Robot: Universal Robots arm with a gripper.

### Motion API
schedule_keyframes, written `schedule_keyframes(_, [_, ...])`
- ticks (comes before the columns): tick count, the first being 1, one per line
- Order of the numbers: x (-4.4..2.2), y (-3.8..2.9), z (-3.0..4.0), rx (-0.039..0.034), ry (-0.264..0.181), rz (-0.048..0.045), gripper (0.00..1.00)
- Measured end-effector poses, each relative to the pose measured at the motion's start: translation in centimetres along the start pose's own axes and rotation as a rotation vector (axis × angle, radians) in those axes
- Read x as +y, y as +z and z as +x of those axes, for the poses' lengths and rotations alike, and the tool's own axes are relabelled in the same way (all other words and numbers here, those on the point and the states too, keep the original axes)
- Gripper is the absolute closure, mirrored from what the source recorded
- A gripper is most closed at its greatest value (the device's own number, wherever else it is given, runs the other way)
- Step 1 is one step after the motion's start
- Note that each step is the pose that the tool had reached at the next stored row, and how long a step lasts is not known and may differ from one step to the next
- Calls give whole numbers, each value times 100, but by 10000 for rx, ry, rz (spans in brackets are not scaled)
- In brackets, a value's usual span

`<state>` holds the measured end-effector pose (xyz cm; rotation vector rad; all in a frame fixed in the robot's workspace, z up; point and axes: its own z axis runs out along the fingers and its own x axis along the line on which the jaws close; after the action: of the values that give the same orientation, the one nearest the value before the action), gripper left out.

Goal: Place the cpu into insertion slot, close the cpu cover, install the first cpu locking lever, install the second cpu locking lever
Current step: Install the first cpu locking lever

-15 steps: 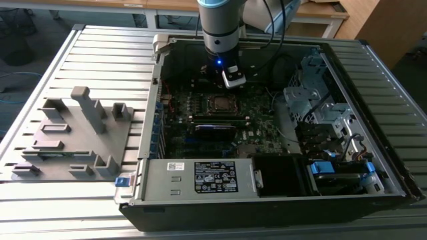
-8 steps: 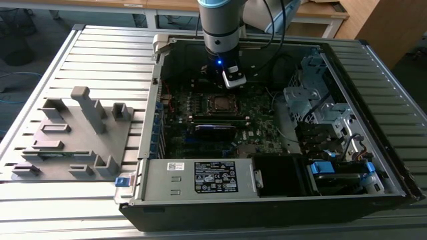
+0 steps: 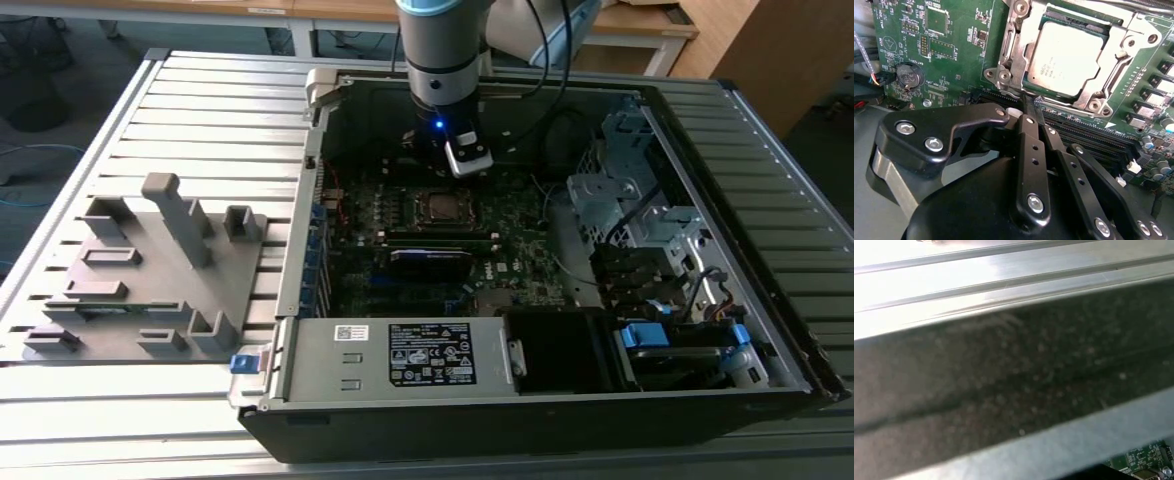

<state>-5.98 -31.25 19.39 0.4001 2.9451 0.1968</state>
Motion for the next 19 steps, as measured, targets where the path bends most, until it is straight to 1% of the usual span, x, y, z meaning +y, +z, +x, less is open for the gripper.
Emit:
schedule_keyframes(2, [1,4,-6,-1,1,-1,90])
schedule_keyframes(3, [4,11,-11,-11,1,-17,90])
schedule_keyframes(8, [3,10,-16,-1,4,-6,90])
schedule_keyframes(12, [5,7,-17,8,10,-47,90])
schedule_keyframes(15, [8,-18,-21,8,9,-48,90])
schedule_keyframes(19, [17,-75,-29,9,10,-48,90])
